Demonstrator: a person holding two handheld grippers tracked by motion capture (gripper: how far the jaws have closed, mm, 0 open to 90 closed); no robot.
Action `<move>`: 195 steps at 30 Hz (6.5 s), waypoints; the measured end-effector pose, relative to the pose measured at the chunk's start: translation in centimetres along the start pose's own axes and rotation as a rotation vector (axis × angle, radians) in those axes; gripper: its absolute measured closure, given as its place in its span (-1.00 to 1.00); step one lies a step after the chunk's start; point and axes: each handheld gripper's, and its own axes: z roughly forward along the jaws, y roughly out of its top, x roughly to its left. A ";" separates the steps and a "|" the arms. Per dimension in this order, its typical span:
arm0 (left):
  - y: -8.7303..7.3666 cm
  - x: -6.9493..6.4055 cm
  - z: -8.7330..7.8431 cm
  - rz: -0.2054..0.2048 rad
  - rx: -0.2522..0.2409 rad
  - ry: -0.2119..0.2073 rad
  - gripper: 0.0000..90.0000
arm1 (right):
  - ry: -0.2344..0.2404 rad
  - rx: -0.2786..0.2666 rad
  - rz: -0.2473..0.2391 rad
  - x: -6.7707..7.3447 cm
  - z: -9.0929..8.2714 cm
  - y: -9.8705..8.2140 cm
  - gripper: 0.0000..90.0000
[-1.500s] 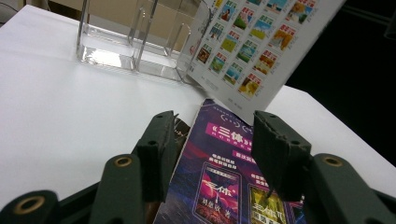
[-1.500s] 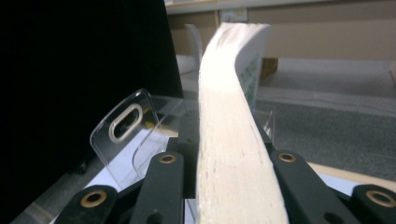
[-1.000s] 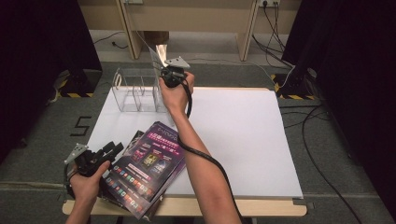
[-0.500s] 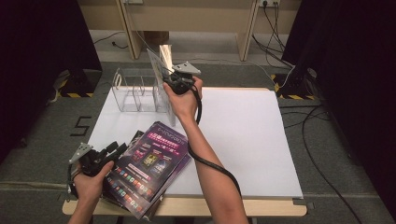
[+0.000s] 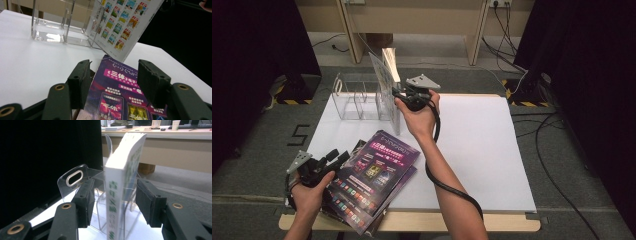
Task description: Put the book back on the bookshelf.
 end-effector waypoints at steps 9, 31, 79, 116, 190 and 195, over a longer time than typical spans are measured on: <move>0.5 -1.1 1.3 0.053 0.017 -0.004 0.04 | 0.012 0.031 -0.043 -0.7 -2.6 -1.3 0.12; 4.4 -5.1 7.9 0.186 0.016 -0.081 0.16 | -0.023 0.065 -0.045 -3.8 -7.8 -5.8 0.15; 7.4 -11.4 19.0 0.330 -0.007 0.128 -0.29 | -0.116 0.052 0.002 -6.3 -12.1 -10.9 0.14; 9.3 -9.5 19.6 0.312 0.056 0.219 0.51 | -0.115 0.081 0.024 -6.7 -12.3 -11.9 0.15; 11.4 -6.8 22.0 0.173 -0.029 0.227 0.58 | -0.132 0.166 0.108 -9.0 -12.8 -13.0 0.15; 12.2 -6.4 22.3 0.139 0.015 0.192 0.62 | -0.135 0.182 0.117 -9.1 -12.8 -13.1 0.19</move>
